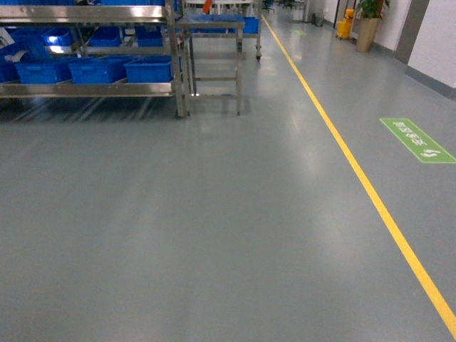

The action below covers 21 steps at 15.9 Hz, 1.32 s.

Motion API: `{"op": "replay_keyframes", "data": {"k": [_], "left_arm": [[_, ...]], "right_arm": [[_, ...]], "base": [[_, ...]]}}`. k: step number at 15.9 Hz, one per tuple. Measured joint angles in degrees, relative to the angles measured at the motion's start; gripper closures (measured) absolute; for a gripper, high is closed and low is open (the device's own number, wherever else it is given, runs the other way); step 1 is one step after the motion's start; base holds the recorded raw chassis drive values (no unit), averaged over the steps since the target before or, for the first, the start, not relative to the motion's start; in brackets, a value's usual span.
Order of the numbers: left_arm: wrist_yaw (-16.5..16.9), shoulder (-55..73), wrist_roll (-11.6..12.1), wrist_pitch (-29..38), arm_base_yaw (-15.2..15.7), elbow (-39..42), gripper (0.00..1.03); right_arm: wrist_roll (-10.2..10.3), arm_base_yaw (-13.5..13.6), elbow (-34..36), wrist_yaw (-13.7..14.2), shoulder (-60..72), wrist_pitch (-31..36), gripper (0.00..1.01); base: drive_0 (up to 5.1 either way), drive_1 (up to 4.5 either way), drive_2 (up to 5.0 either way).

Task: Sort blue parts and orange caps into right shelf containers

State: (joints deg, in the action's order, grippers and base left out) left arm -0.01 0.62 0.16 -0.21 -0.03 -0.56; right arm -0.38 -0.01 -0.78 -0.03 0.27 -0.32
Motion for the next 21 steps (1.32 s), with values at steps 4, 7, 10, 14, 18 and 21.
{"op": "replay_keyframes", "data": {"k": [4, 7, 10, 14, 18, 21], "left_arm": [[-0.04, 0.00, 0.00, -0.07, -0.07, 0.00, 0.59], [-0.11, 0.00, 0.00, -0.20, -0.02, 0.00, 0.59], [-0.07, 0.00, 0.00, -0.04, -0.02, 0.00, 0.59], [-0.04, 0.00, -0.02, -0.26, -0.02, 0.00, 0.59], [-0.04, 0.00, 0.00, -0.24, -0.02, 0.00, 0.59], [-0.02, 0.00, 0.00, -0.22, -0.02, 0.00, 0.59]], "right_arm": [[0.00, 0.00, 0.00, 0.00, 0.00, -0.04, 0.63], [0.00, 0.00, 0.00, 0.02, 0.00, -0.13, 0.63], [0.00, 0.00, 0.00, 0.02, 0.00, -0.02, 0.63], [0.00, 0.00, 0.00, 0.00, 0.00, 0.02, 0.63], [0.00, 0.00, 0.00, 0.02, 0.00, -0.17, 0.63], [0.00, 0.00, 0.00, 0.00, 0.00, -0.20, 0.63]], "base": [[0.9, 5.24, -3.4], [-0.2, 4.16, -4.5], [0.1, 4.40, -4.3], [0.1, 4.41, -4.3], [0.1, 4.40, -4.3], [0.0, 4.29, -4.4]]}}
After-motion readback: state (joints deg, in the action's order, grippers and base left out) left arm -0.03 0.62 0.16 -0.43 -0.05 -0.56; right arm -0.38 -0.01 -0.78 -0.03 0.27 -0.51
